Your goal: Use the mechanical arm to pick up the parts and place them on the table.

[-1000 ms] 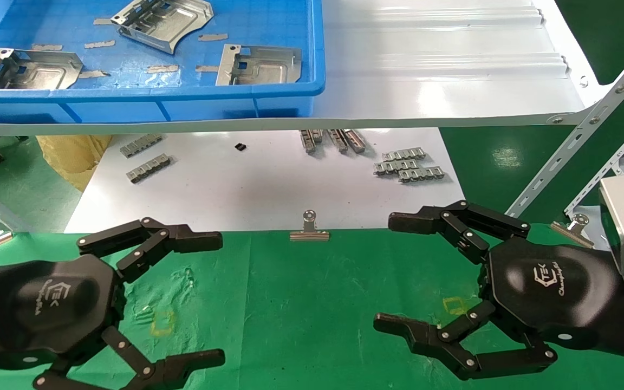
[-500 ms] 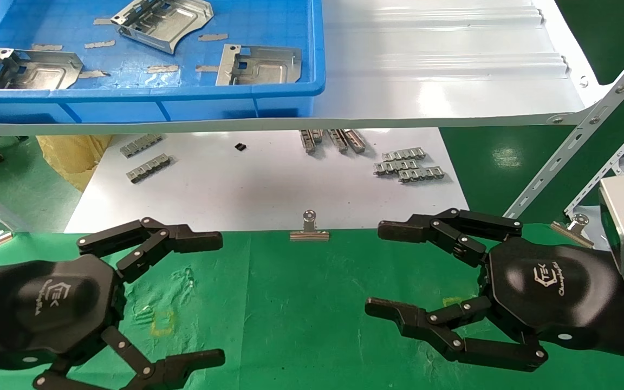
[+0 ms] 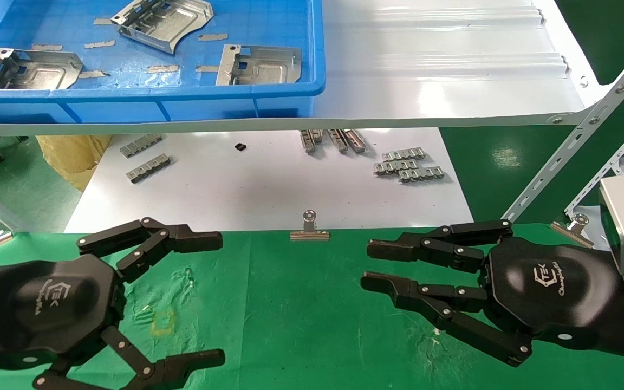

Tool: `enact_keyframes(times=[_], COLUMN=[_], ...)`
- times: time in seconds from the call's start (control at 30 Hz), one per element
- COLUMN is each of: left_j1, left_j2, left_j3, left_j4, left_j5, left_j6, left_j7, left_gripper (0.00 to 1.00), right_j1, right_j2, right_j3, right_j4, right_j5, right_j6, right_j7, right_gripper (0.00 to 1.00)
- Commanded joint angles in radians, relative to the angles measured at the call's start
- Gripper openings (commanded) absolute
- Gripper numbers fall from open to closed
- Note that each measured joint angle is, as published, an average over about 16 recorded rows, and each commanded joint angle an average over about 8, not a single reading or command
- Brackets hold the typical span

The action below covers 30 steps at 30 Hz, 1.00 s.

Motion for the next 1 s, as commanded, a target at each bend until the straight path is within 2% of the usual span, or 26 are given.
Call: enact_keyframes(times=[0.03, 0.3, 0.4, 0.53, 0.7, 0.93, 0.97, 1.0], left_j1=[0.0, -0.027, -0.101, -0.276, -0.514, -0.778, -0.804, -0.828], left_j2=[0.0, 0.007, 0.026, 0.081, 0.196, 0.357, 0.376, 0.394], left_j3=[0.0, -0.003, -0.001, 0.027, 0.104, 0.2, 0.209, 0.217], left_j4=[0.0, 0.002, 0.015, 0.089, 0.323, 0.73, 0.778, 0.824], left_j5=[0.0, -0.003, 0.01, 0.082, 0.249, 0.486, 0.513, 0.537], left_j6=[0.0, -0.007, -0.023, -0.06, -0.118, -0.294, -0.331, -0.369], left_j7=[0.0, -0.011, -0.031, -0.072, -0.091, -0.002, 0.012, 0.025], left_gripper=[1.0, 1.0, 1.0, 1.0, 1.0, 1.0, 1.0, 1.0], right_j1=[0.0, 0.0, 0.0, 0.0, 0.0, 0.0, 0.0, 0.0], right_j2=[0.0, 0.0, 0.0, 0.0, 0.0, 0.0, 0.0, 0.0], right_j3=[0.0, 0.0, 0.0, 0.0, 0.0, 0.0, 0.0, 0.0], right_j4=[0.0, 0.0, 0.0, 0.0, 0.0, 0.0, 0.0, 0.0], right_j5=[0.0, 0.0, 0.0, 0.0, 0.0, 0.0, 0.0, 0.0], right_j6=[0.0, 0.0, 0.0, 0.0, 0.0, 0.0, 0.0, 0.0], right_j7=[0.0, 0.0, 0.0, 0.0, 0.0, 0.0, 0.0, 0.0], right_gripper=[0.0, 0.0, 0.0, 0.0, 0.0, 0.0, 0.05, 0.18])
